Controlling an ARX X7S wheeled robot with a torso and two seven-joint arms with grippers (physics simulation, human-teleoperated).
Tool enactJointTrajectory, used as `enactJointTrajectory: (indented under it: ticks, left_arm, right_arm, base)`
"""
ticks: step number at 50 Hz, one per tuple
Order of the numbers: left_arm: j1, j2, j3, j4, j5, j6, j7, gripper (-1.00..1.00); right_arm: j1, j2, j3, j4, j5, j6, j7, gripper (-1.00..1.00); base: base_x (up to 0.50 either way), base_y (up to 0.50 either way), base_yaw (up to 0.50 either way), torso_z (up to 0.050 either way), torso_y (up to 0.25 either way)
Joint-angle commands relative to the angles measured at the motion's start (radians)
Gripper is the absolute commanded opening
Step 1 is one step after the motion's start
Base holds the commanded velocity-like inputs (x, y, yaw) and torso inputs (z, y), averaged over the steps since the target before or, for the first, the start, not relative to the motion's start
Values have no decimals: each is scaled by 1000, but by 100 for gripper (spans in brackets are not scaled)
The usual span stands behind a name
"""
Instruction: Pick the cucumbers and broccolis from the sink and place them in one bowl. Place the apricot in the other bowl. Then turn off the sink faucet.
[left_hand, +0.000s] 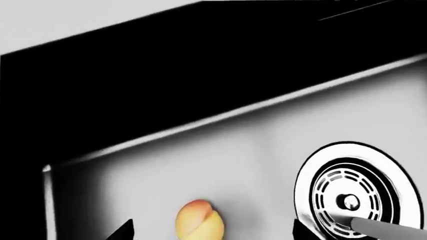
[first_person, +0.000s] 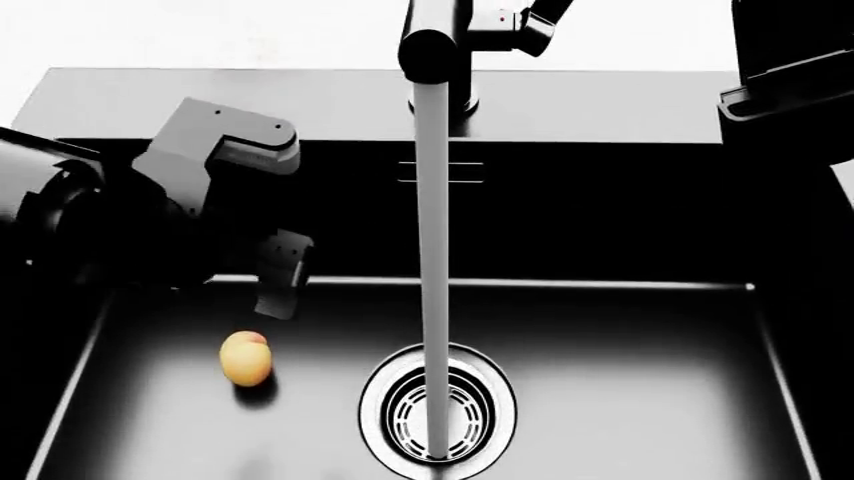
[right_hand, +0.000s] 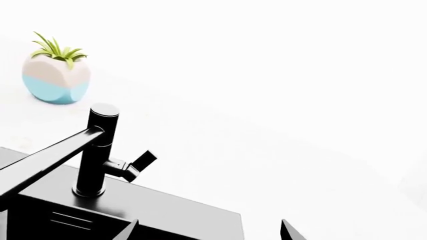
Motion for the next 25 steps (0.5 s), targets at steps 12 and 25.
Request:
enactJointTrajectory:
  ticks: [12,25]
  left_arm:
    - [57,64,-141,-93,209,6,35,100]
    - [64,64,96,-96,-29,74,-27,100]
  right_arm:
    - [-16,-18,22,-15,-20,-17,-36,100]
    - [-25,-24,14,-21,-21,-23,-42,100]
  base:
    - [0,0,0,0,0]
    - [0,0,0,0,-12]
